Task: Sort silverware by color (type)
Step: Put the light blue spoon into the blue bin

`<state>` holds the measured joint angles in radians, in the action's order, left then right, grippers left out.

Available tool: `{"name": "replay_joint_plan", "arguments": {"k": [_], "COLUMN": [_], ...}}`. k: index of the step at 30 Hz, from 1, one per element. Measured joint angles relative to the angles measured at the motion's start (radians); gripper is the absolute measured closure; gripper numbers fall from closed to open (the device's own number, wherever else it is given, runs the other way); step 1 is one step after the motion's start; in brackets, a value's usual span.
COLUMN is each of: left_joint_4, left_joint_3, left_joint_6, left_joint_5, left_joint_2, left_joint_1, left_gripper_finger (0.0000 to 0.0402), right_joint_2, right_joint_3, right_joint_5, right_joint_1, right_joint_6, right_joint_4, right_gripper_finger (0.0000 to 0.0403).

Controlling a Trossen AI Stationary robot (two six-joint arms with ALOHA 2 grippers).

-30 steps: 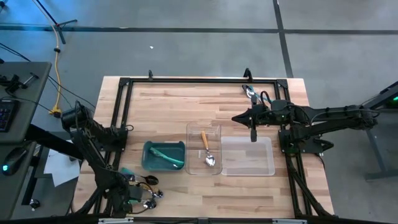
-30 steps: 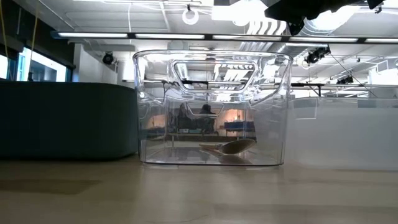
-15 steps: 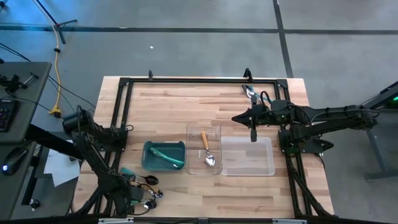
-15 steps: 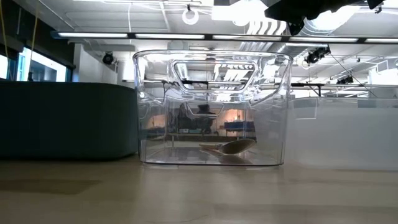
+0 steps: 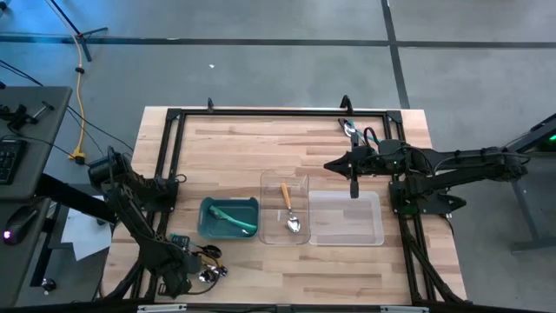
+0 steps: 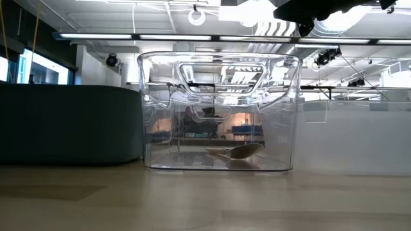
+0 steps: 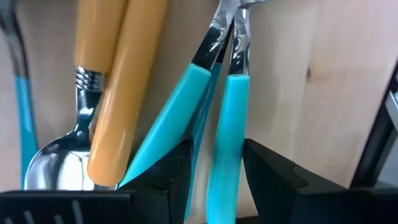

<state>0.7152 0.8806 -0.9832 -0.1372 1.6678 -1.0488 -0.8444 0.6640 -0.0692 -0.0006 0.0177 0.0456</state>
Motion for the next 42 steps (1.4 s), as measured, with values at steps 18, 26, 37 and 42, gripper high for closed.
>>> {"name": "replay_joint_plan", "arguments": {"k": [18, 26, 37, 42], "left_joint_4": [0.000, 0.059, 0.038, 0.040], "left_joint_3": [-0.005, -0.005, -0.024, -0.038], "left_joint_6": [-0.036, -0.138, -0.270, -0.322], "left_joint_5": [0.053, 0.050, 0.053, 0.091], "left_joint_2": [-0.075, -0.076, -0.078, -0.078], "left_joint_1": [0.016, -0.049, -0.124, -0.124], "left_gripper_finger": [0.0266, 0.0266, 0.0266, 0.0266], "right_joint_2": [0.000, 0.000, 0.000, 0.000], "right_joint_3": [0.000, 0.000, 0.000, 0.000], "right_joint_5": [0.000, 0.000, 0.000, 0.000], "right_joint_1": [0.000, 0.000, 0.000, 0.000], "right_joint_6": [0.000, 0.000, 0.000, 0.000], "right_joint_4": [0.014, 0.026, 0.026, 0.026], "right_gripper_finger": [0.0403, 0.0403, 0.0403, 0.0403]}}
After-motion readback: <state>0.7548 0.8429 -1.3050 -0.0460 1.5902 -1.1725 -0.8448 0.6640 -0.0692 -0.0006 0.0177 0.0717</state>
